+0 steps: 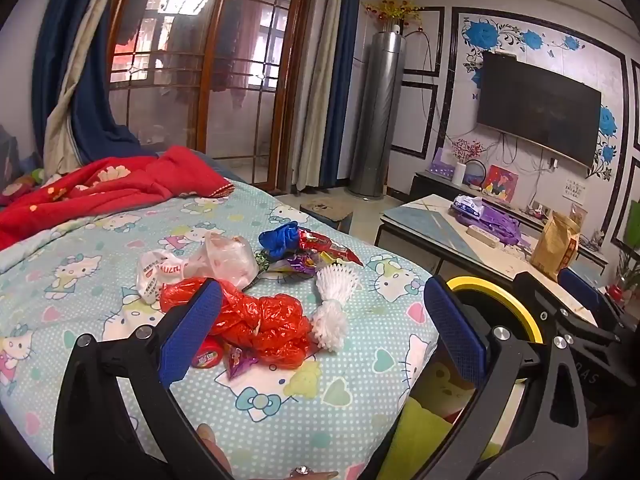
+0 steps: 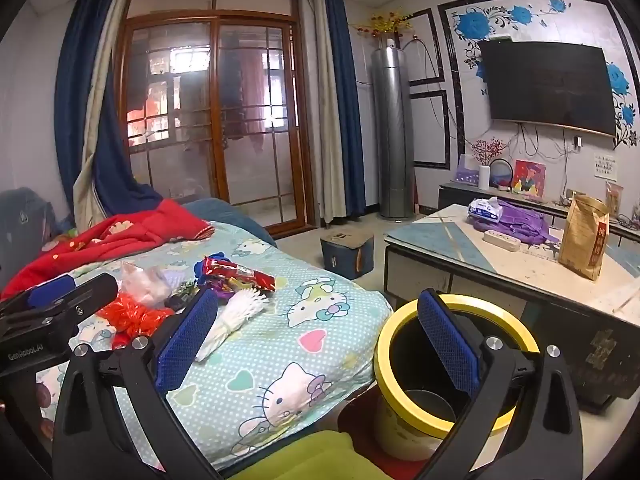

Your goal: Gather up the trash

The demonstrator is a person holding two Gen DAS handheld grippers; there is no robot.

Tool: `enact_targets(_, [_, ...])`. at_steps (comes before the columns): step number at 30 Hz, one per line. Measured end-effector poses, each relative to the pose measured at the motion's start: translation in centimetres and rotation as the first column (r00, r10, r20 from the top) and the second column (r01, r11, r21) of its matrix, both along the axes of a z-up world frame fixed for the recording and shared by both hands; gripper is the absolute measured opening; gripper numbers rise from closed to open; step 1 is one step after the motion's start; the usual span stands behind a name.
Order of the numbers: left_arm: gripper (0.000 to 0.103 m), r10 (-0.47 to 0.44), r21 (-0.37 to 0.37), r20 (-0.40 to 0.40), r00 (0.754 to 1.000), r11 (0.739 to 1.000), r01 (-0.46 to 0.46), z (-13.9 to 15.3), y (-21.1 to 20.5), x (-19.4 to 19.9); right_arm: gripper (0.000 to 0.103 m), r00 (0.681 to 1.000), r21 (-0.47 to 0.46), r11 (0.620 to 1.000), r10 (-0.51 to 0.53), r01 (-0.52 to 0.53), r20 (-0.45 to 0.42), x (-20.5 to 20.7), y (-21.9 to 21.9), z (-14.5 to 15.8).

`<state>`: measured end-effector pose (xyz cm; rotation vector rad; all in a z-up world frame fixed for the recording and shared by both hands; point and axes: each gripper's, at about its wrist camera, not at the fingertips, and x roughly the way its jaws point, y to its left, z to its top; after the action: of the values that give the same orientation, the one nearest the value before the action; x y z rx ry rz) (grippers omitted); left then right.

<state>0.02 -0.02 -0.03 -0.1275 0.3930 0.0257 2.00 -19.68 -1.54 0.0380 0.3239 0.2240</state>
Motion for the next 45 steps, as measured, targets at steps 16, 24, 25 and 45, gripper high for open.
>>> enact_targets(16, [0.093,0.001,-0.010,0.002,1.000,1.000,-0.001,0.29,-0.10,-0.28,0.097,1.000,-0.007,1.000,0.001,-0.001,0.005,-0.01,0.22,-0.03])
enact_targets(24, [0.093,-0.002,-0.013,0.004,1.000,1.000,0.002,0.07,0.04,-0.35,0.097,1.000,-0.007,1.000,0.002,-0.002,0.006,-0.08,0.31,-0.03])
enact_targets(25, [0.093,0.000,-0.018,0.003,1.000,1.000,0.000,0.15,0.36,-0.20,0.097,1.000,-0.008,1.000,0.001,-0.001,0.006,-0.08,0.31,-0.01])
enact_targets(45, [0.093,0.000,-0.018,0.002,1.000,1.000,0.000,0.16,0.36,-0.19,0.097,1.000,-0.011,1.000,0.003,-0.003,0.008,-0.09,0.45,-0.13])
